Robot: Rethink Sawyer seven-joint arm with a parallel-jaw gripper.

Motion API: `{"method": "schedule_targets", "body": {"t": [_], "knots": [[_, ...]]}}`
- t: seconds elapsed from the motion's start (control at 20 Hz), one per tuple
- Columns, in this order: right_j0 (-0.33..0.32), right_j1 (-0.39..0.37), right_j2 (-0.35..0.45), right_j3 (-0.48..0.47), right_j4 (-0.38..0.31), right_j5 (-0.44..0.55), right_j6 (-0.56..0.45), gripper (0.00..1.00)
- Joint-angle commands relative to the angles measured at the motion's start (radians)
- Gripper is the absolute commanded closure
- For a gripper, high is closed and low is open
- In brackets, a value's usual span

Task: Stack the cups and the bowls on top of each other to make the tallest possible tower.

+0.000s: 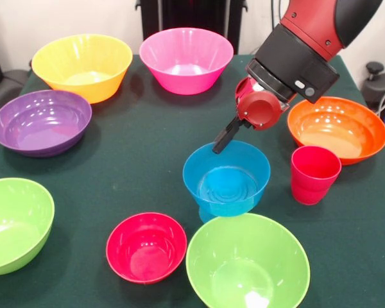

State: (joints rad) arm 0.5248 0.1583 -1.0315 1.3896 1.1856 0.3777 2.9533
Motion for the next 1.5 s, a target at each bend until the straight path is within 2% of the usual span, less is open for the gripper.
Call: {"method": "schedule_targets", "body": {"t": [0.05, 0.65, 1.1, 1.5], "knots": [[0.023, 0.001, 0.154, 0.024, -0.097, 0.135, 0.185, 1.0], [0.024, -0.012, 0.173, 0.056, -0.111, 0.121, 0.157, 1.0], [0.018, -0.055, 0.227, 0.111, -0.129, 0.039, 0.099, 1.0], [0.01, -0.061, 0.238, 0.109, -0.143, 0.018, 0.114, 1.0]]}}
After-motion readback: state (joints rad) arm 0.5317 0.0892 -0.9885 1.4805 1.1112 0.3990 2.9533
